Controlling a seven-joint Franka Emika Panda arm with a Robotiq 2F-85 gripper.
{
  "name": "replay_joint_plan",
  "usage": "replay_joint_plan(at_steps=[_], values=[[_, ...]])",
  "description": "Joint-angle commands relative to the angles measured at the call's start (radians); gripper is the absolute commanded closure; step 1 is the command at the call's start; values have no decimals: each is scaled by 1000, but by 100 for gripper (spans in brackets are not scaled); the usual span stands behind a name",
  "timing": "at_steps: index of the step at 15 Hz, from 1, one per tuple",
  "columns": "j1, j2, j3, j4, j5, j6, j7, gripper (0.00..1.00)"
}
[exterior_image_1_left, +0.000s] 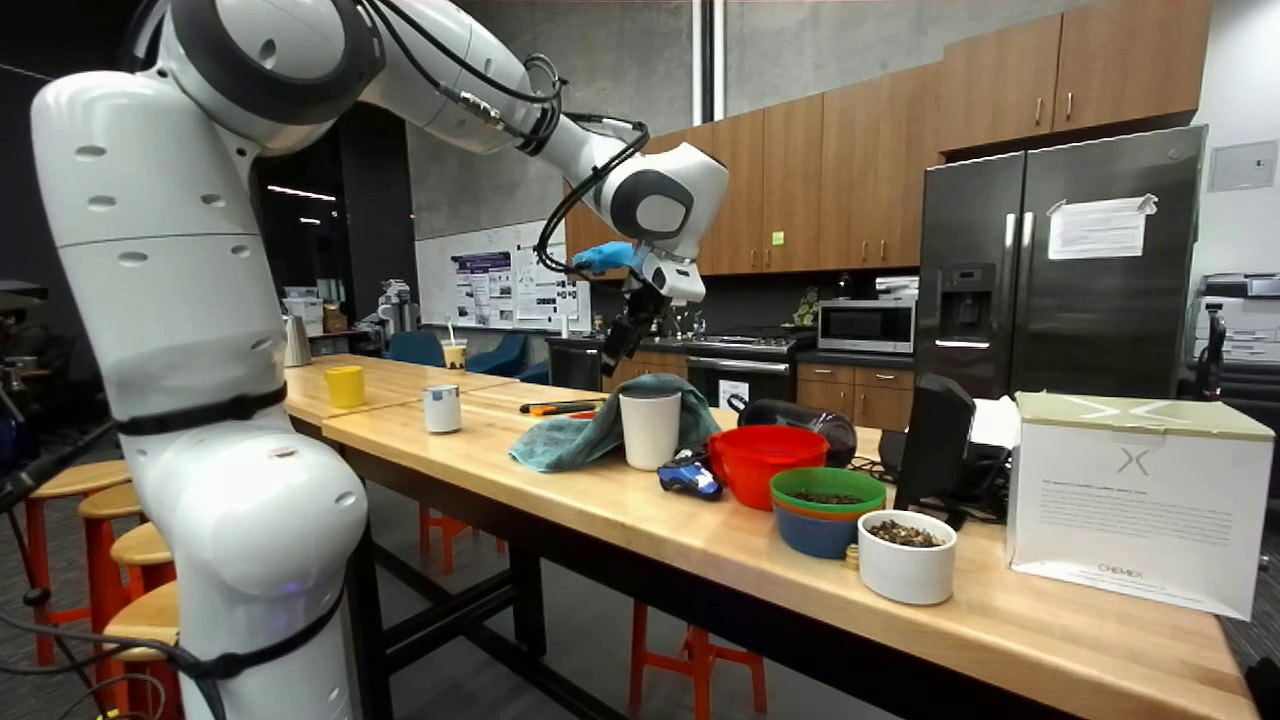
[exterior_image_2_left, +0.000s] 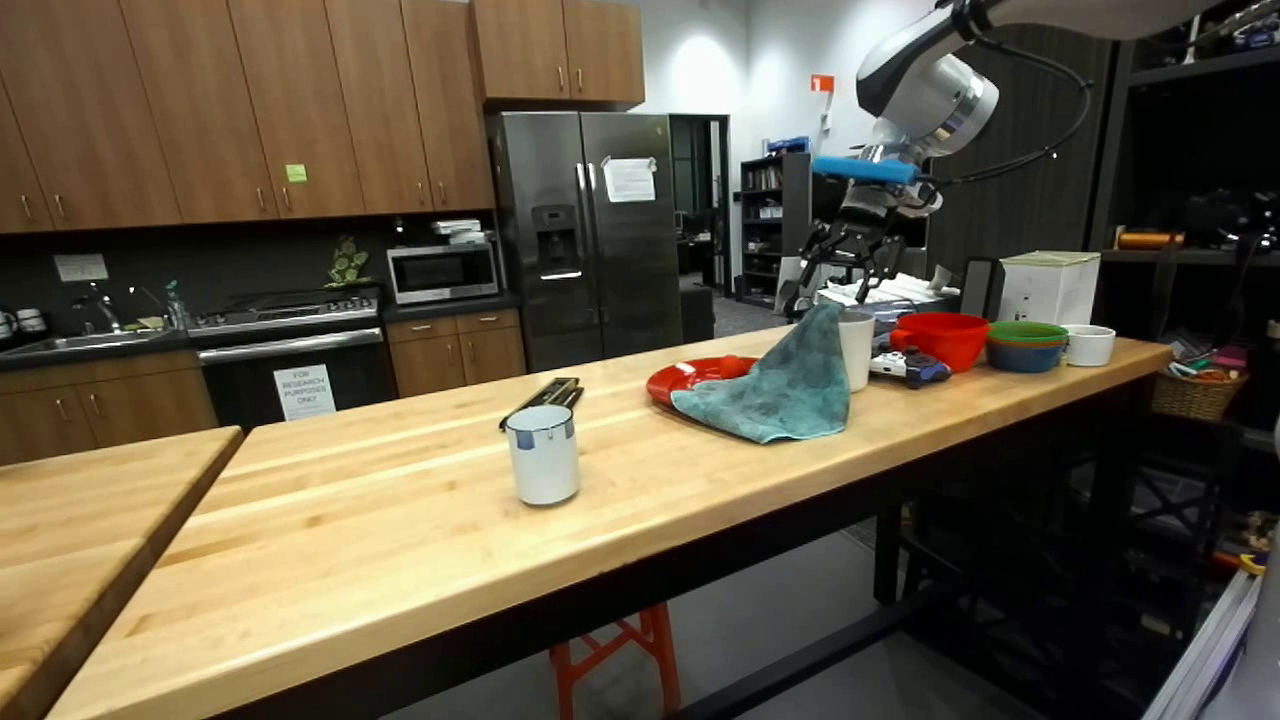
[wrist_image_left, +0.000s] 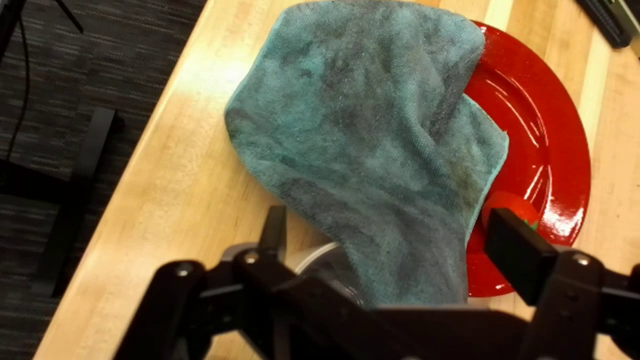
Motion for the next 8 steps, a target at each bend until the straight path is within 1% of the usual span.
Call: replay_joint_plan(at_steps=[1,2,4,5,8], values=[[-11,16,-9,31,15,-17,-13,0],[-11,15,-7,32,7,-7,-13,0],[-10,12,2,27,-44,42,-11,0],[-9,6,8,19,-76,88,-15,0],[-9,7,13,18,-152,171,-22,0]])
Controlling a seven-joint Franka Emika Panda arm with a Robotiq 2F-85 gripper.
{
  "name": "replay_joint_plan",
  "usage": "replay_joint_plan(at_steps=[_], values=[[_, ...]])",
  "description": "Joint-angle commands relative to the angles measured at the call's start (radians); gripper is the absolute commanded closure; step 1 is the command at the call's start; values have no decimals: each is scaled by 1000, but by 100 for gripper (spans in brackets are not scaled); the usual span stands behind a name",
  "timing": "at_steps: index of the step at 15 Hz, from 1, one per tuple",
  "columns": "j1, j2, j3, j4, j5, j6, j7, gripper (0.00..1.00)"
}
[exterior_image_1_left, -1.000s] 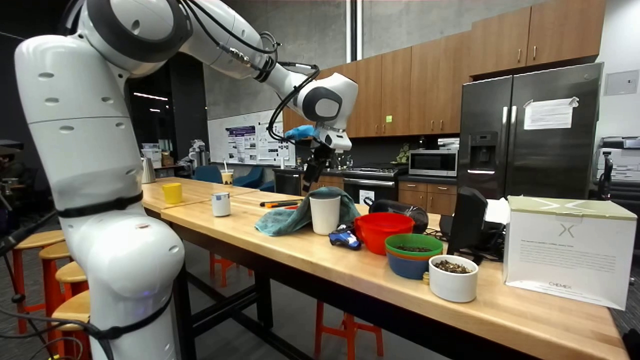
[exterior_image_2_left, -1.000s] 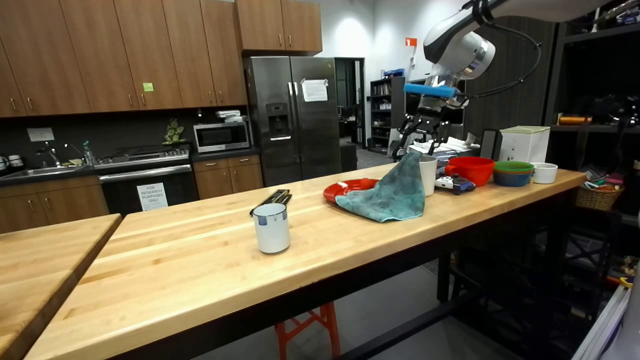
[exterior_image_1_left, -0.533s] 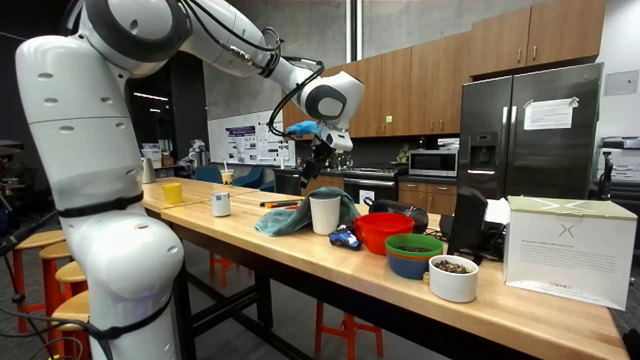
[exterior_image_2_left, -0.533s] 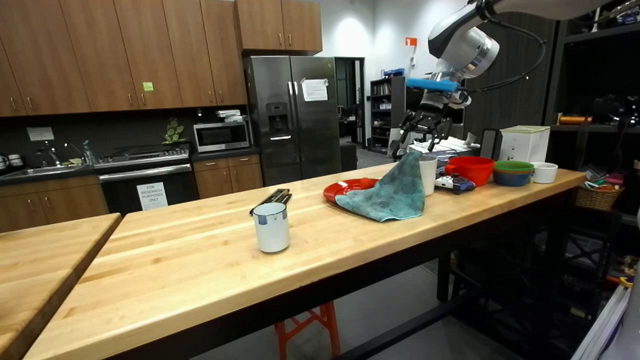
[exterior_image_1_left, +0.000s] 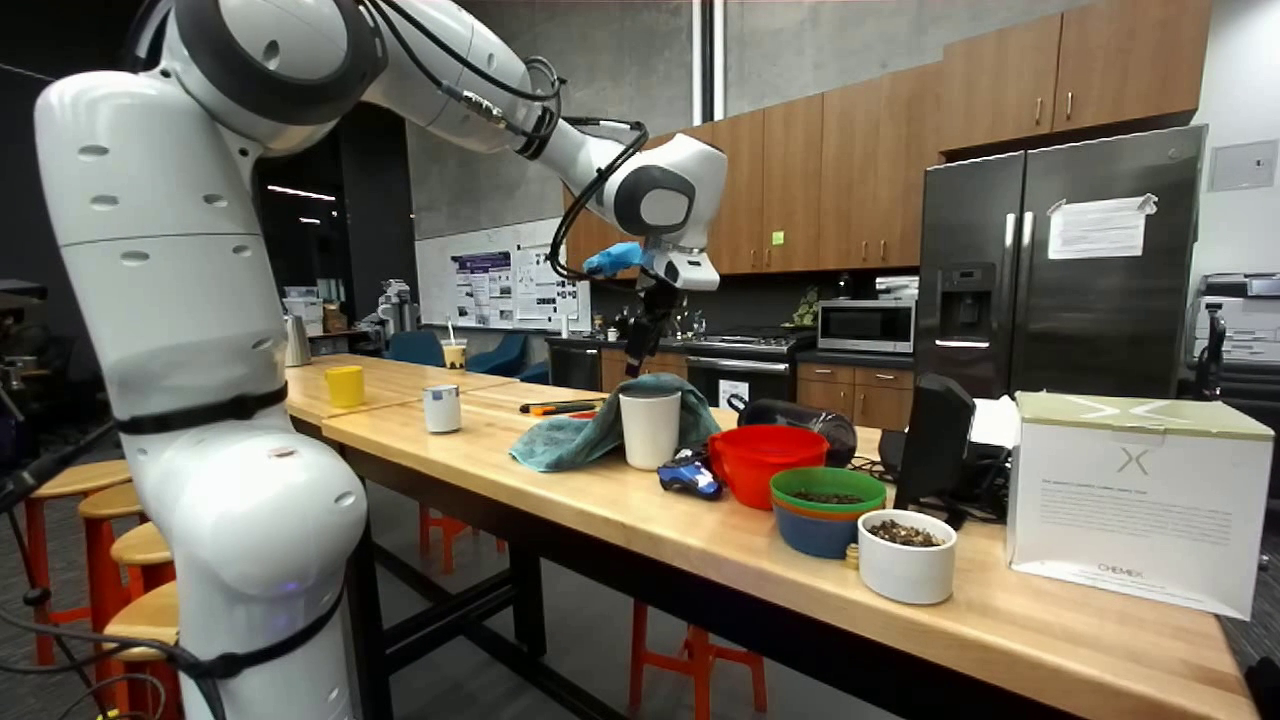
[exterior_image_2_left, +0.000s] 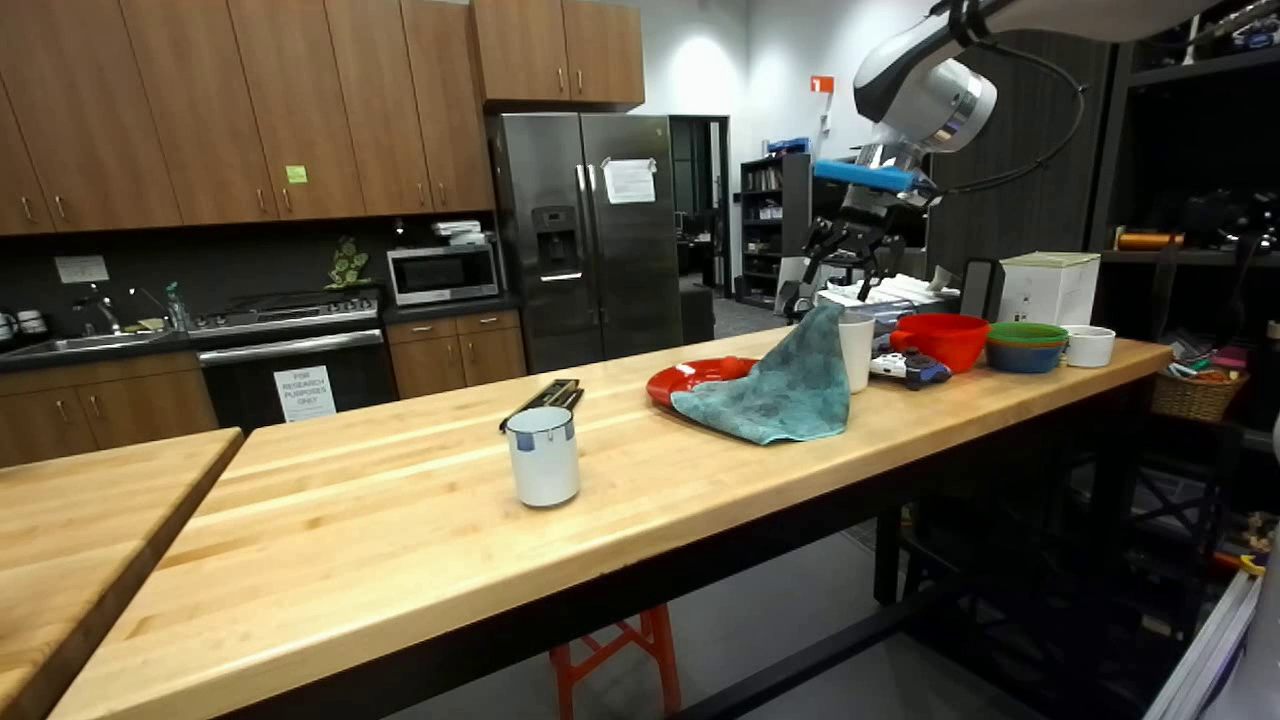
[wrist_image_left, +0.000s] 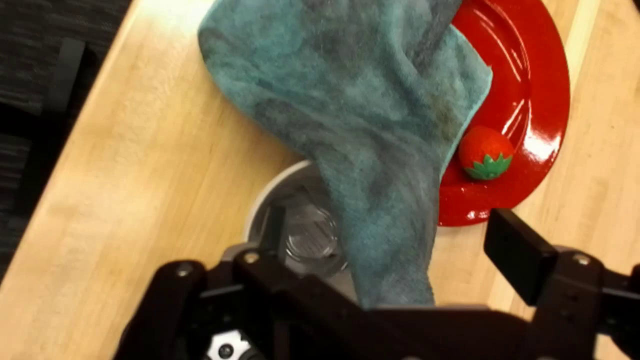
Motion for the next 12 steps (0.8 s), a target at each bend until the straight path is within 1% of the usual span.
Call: replay_joint_plan(at_steps=[1,7,12], values=[[-6,3,9,11,-76,68,-8,0],[-5,4,8,5,-120,118,-9,0],[-2,4,8,-8,-113,125,-24,0]])
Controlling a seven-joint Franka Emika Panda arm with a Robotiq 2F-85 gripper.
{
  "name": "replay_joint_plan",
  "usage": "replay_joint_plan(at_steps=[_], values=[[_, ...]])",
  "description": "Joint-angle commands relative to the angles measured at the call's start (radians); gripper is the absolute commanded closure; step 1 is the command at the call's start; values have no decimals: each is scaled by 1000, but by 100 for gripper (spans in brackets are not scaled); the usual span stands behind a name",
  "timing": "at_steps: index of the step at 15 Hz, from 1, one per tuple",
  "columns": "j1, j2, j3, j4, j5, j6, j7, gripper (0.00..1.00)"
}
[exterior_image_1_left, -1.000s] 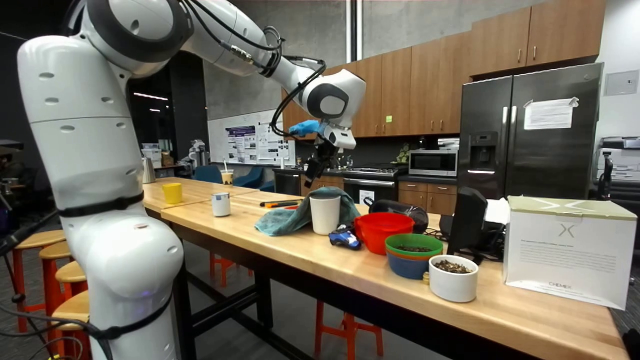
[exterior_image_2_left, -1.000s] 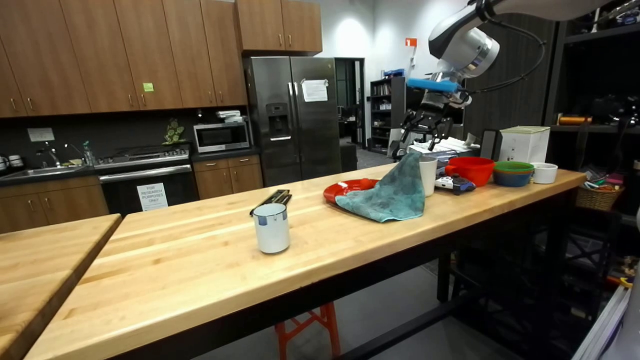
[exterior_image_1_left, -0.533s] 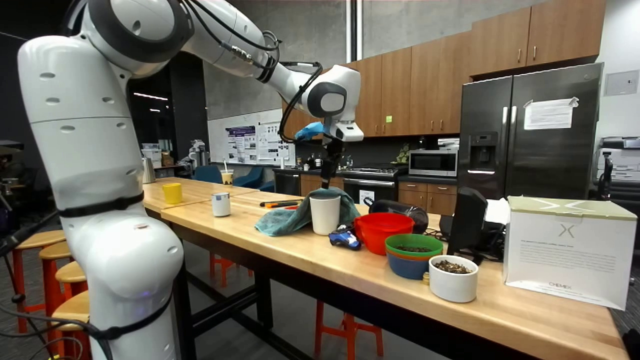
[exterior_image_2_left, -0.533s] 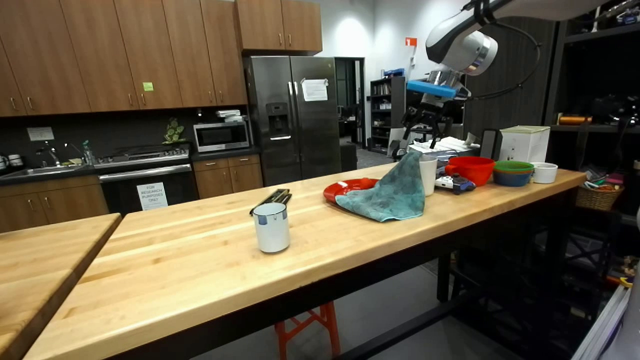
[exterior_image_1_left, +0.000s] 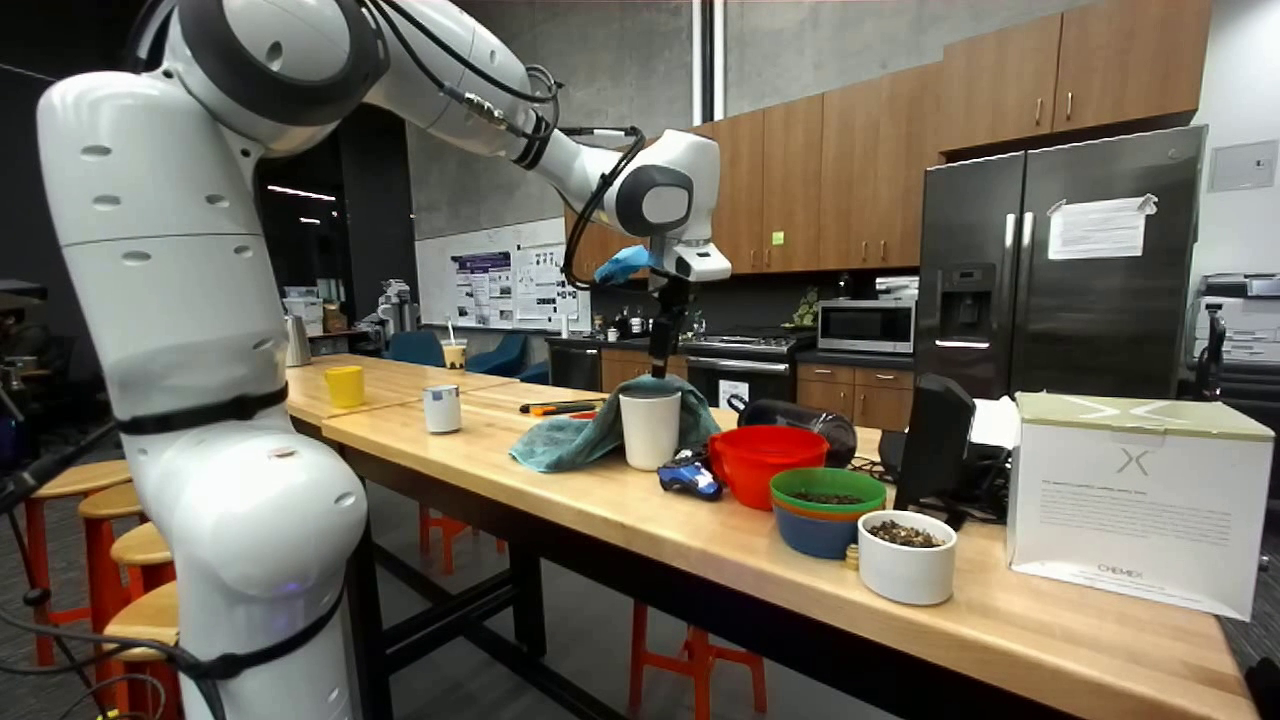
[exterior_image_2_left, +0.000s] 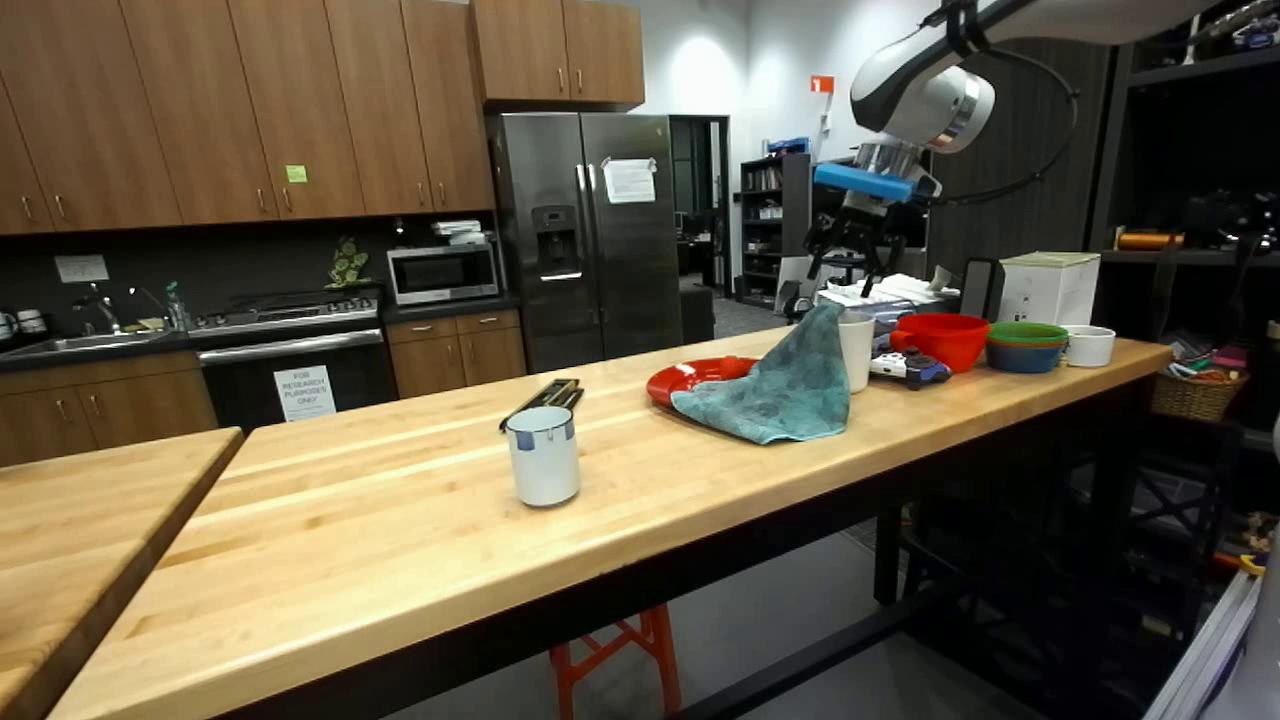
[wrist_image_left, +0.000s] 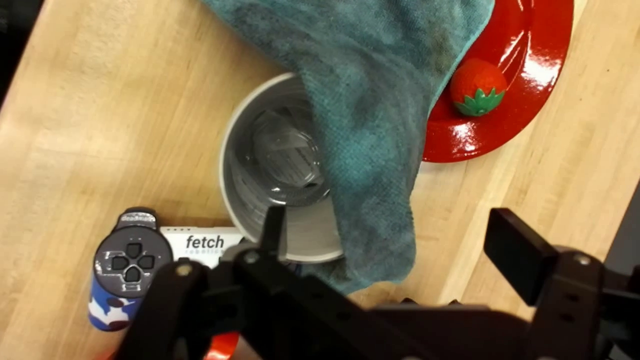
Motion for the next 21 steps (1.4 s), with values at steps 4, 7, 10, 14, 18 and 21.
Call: replay_joint_plan(at_steps=[4,7,10,14,18,21], values=[[0,3,4,-8,0,5,-17,0],[2,5,5,-8,2,3,-17,0],[3,7,7,-10,7,-1,-17,0],[7,15,10,-32,28,19,-27,0],[11,22,11,-48,45,20,-29,0],[11,26,9,-46,62,-1,-44,0]])
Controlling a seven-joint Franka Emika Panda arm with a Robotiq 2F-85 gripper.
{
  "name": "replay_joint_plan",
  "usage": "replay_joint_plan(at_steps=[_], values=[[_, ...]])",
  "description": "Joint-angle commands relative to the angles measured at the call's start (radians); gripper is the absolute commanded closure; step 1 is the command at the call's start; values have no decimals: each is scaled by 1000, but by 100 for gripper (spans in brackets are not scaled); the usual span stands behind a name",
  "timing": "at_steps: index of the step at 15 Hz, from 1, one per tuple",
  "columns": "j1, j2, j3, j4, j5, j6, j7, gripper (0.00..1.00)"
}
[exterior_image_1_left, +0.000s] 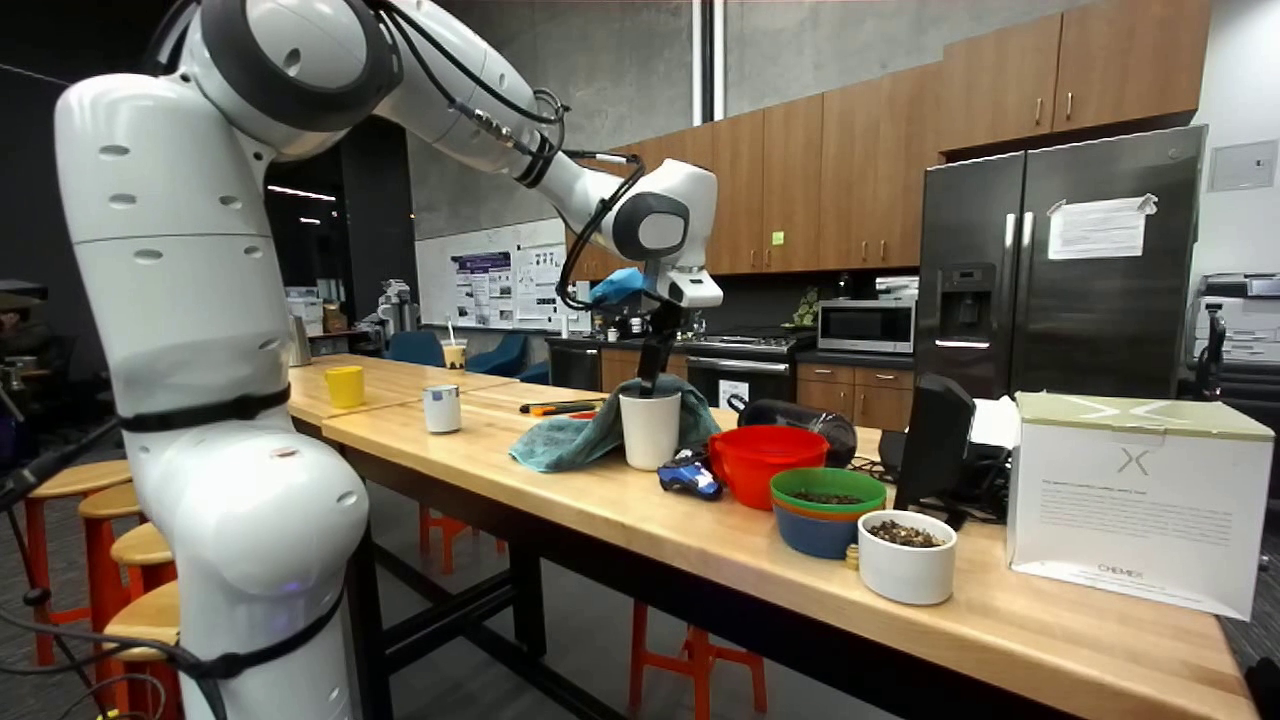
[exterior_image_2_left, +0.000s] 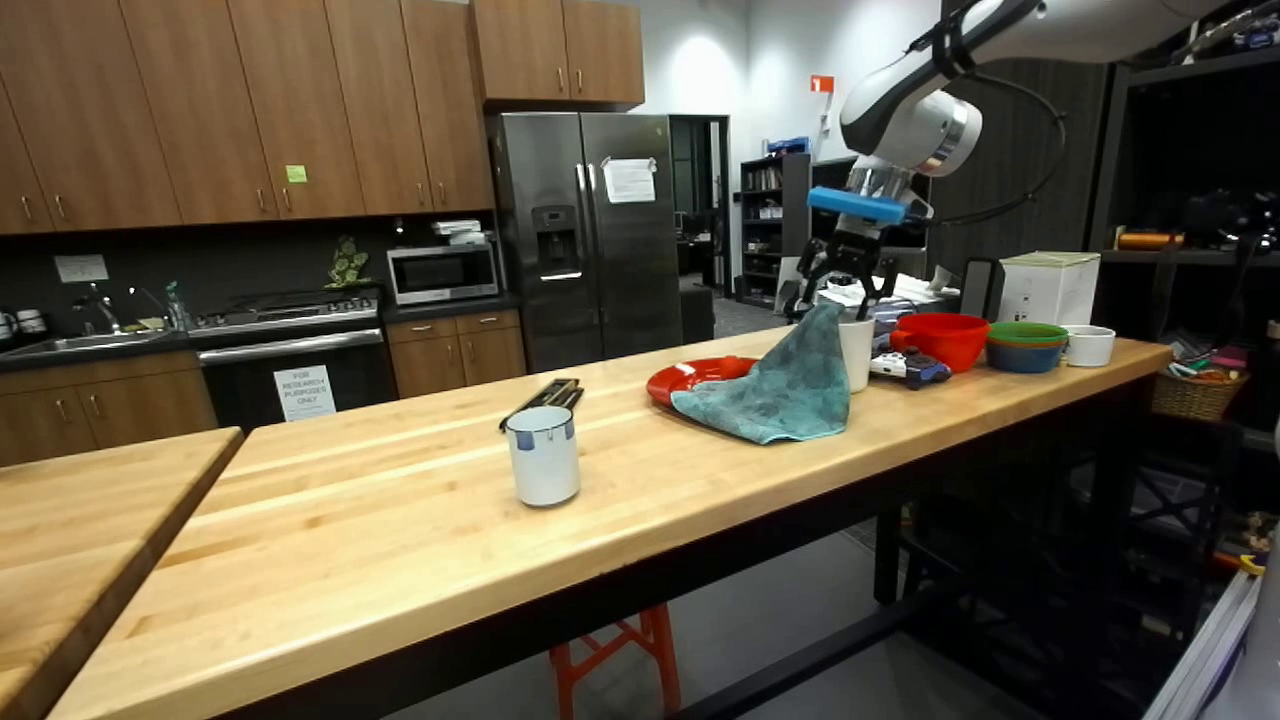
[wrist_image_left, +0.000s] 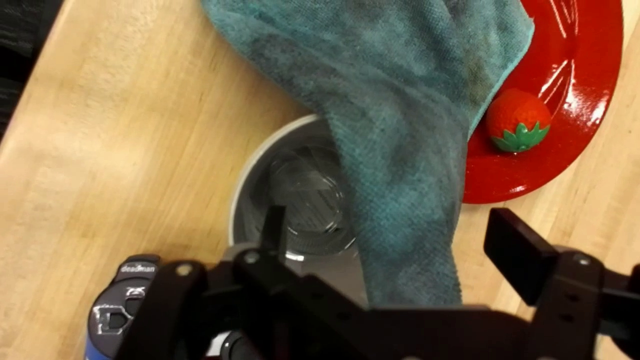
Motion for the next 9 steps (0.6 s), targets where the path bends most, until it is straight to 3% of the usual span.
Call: replay_joint_plan(at_steps=[1,9], values=[[1,-2,-3,-2,40,-11,-36,0],[13,-1,5,-4,64,-8,-32,0]])
